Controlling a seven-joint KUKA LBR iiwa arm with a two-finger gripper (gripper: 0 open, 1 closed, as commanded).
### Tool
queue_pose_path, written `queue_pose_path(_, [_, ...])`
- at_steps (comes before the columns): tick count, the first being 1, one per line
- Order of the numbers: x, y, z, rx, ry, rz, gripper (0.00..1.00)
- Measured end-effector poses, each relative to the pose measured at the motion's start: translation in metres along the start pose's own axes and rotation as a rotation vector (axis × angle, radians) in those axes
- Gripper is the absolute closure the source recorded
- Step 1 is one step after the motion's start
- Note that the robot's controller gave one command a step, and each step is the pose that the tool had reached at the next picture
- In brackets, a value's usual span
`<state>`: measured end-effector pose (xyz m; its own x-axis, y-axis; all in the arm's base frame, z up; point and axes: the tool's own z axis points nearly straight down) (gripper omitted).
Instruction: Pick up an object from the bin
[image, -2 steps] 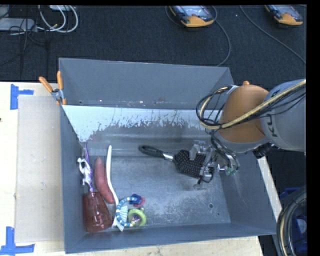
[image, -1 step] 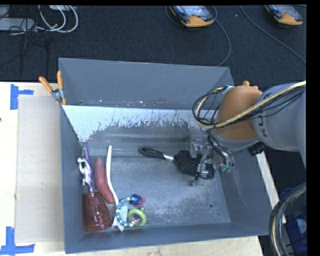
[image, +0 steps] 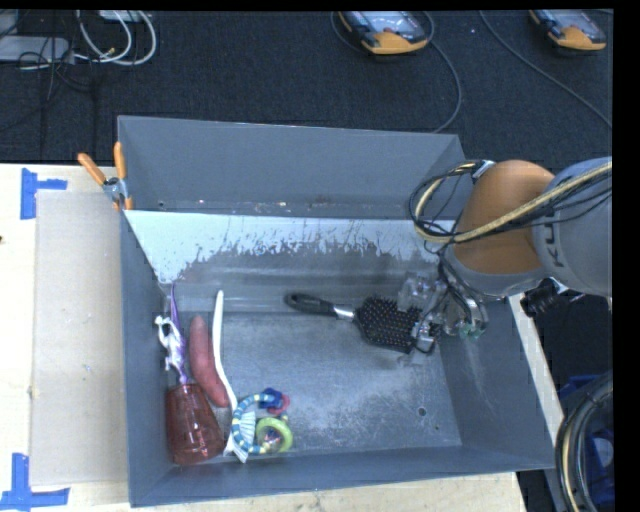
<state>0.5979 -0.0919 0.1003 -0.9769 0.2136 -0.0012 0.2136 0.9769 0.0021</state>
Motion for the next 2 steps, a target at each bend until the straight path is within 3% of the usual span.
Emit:
queue_pose_path(1, [-0.0101, 0.0167, 0.0295, 0.002, -0.020, -0.134, 0.00])
queue_pose_path(2, [-0.0027, 0.0131, 0.0263, -0.005, -0.014, 0.212, 1.00])
